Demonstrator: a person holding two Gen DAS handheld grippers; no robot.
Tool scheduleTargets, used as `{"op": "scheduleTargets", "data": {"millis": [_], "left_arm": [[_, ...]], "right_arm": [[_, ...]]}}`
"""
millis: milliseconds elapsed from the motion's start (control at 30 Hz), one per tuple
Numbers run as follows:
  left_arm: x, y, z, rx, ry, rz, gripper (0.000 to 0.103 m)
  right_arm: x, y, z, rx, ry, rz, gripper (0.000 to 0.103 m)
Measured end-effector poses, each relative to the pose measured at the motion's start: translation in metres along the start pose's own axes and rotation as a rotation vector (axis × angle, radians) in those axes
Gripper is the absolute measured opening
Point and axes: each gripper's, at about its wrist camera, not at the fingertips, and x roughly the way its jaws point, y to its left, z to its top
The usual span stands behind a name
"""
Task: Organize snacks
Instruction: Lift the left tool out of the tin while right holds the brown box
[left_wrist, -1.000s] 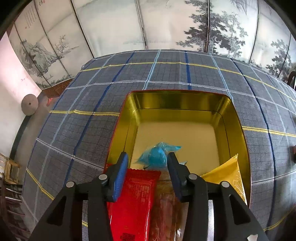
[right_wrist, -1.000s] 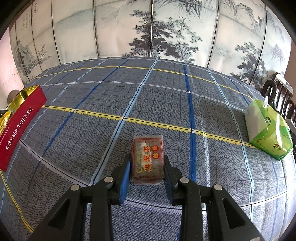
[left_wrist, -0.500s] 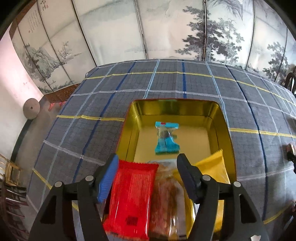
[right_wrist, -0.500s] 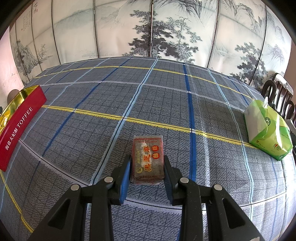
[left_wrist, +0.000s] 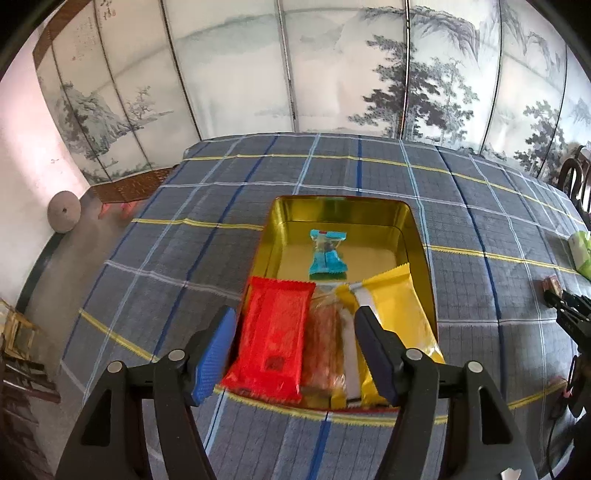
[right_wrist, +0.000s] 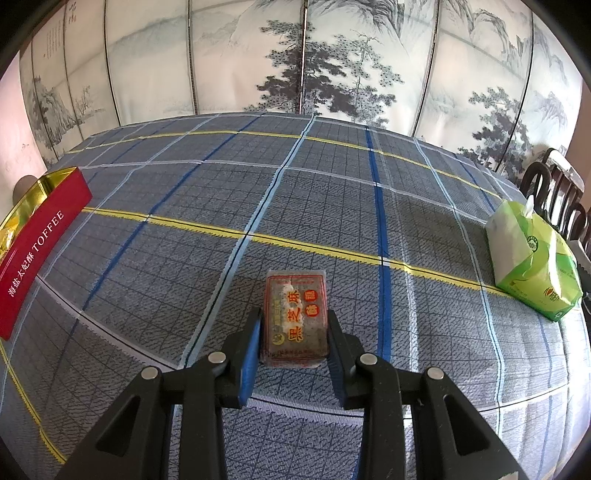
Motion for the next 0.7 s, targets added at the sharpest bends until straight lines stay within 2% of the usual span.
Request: {"op": "scheduleTargets", "data": {"millis": [400, 700], "left_arm": [[-0.014, 0.015, -0.018, -0.03, -0.005, 0.006, 0.069], [-0.024, 0.027, -0.021, -0.064, -0.029, 0.024, 0.074]], "right_arm": [[-0.001, -0.002, 0.002, 0.01, 0.025, -0.011, 0.033], [0.003, 0.003, 0.009, 0.017, 0.062, -0.058, 0.032]]}}
